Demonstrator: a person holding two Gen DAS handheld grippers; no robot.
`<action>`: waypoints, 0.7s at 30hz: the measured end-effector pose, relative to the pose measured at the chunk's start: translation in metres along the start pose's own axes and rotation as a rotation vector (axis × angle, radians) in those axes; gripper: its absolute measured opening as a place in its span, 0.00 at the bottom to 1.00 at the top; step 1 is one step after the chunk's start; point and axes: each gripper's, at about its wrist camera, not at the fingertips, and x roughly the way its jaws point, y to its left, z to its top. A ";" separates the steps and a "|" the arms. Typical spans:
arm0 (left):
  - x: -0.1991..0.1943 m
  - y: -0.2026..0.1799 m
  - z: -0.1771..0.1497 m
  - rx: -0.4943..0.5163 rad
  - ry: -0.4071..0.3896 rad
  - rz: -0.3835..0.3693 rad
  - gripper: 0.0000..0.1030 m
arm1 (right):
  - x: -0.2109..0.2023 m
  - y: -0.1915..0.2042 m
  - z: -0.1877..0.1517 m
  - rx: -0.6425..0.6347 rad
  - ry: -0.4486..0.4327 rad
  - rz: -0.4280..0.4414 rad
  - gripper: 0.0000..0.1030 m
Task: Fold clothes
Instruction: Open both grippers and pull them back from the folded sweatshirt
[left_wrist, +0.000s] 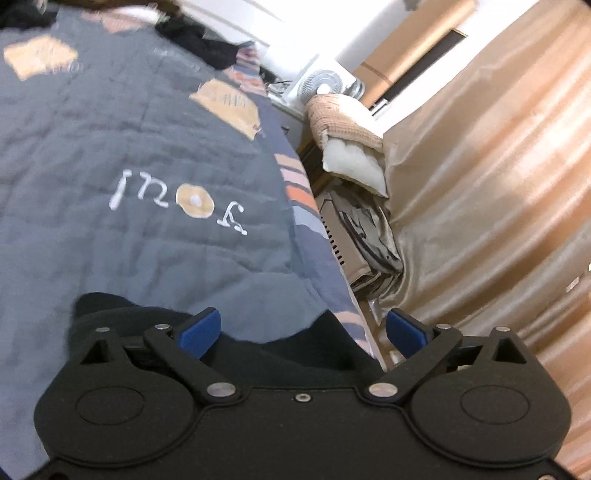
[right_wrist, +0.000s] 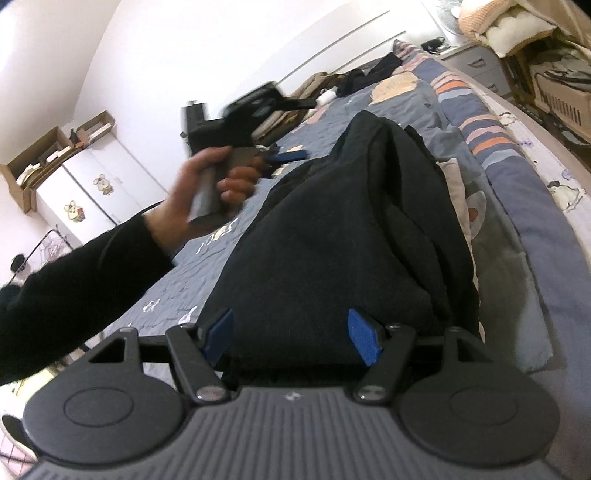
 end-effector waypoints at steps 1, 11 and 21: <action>-0.013 -0.005 -0.004 0.028 -0.008 0.004 0.94 | 0.000 0.002 0.000 0.007 -0.002 -0.007 0.67; -0.117 -0.045 -0.079 0.265 -0.022 0.188 0.95 | -0.001 0.023 0.003 0.044 -0.026 -0.078 0.76; -0.176 -0.078 -0.155 0.365 -0.013 0.198 1.00 | -0.018 0.053 0.000 0.030 -0.043 -0.234 0.92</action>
